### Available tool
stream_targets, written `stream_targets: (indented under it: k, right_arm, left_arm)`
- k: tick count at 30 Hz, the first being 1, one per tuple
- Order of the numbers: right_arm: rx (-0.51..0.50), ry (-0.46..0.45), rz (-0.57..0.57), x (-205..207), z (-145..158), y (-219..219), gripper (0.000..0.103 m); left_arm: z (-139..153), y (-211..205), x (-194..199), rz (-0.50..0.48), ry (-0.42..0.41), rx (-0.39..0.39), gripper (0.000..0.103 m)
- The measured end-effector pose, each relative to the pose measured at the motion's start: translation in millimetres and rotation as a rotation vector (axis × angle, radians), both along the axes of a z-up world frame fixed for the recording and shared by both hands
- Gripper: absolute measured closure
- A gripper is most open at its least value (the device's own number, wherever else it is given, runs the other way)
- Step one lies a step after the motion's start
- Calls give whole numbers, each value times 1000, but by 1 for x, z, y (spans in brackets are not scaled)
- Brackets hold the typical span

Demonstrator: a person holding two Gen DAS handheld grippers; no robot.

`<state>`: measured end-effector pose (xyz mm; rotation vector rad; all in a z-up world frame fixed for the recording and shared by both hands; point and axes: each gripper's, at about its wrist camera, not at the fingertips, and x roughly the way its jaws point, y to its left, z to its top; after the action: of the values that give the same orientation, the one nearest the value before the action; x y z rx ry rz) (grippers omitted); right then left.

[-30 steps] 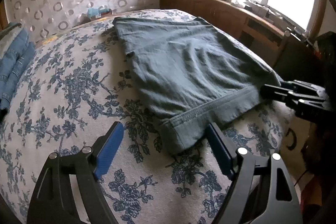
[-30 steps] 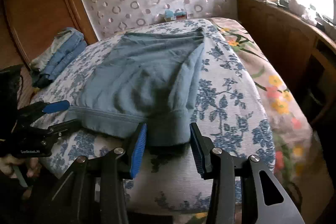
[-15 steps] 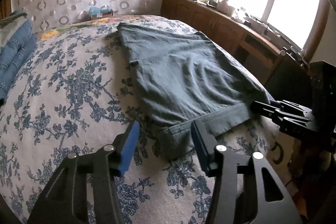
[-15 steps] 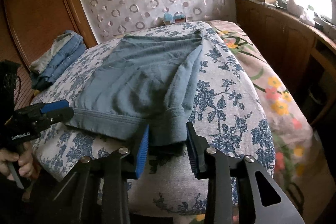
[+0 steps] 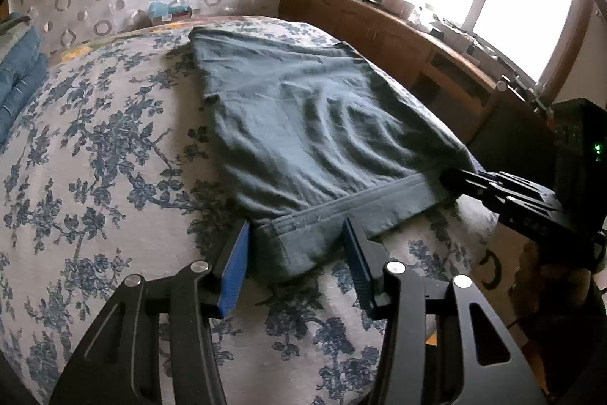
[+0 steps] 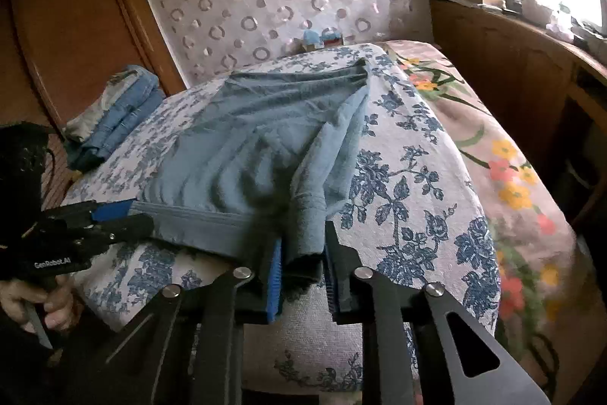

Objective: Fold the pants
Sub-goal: 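Grasp the folded pants edge with the right gripper while the left gripper grasps beside it, then lift the grey-blue pants with both grippers and fold them over onto themselves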

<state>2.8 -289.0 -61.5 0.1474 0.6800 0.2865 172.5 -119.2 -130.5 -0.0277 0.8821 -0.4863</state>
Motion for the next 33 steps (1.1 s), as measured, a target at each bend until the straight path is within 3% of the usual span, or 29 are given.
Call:
stream_targets:
  k: [3,6,15,26,33]
  right_arm:
    - [42,-23,30,-2,2,-2,91]
    - [51,-37,52,-3,4,0,92]
    - [76,-115,84,-13,29,-1,92]
    - [57,-349,172,-38,129,14,92]
    - [42,-475,245,-60,185,30,92]
  left_arm:
    - [1,6,1,21,3,-14,79]
    - [4,9,-1,11,-3,-24,88]
    - [54,20,-18,18,-112,-84,91]
    - [165,45,-51,10,-332,-118,92]
    - [217,74,-71,36,-454,-132,91]
